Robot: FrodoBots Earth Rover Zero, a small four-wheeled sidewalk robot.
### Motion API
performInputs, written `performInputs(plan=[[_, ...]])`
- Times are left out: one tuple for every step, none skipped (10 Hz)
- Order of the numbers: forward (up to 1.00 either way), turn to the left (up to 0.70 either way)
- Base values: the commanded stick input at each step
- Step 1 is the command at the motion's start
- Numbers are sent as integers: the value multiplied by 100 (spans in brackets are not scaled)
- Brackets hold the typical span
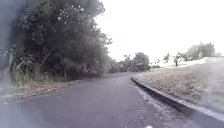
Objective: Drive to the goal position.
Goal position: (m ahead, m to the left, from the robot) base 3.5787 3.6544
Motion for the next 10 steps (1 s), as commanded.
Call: performInputs(plan=[[100,0],[100,0],[100,0],[100,0],[100,0],[100,0],[100,0],[100,0],[100,0],[100,0]])
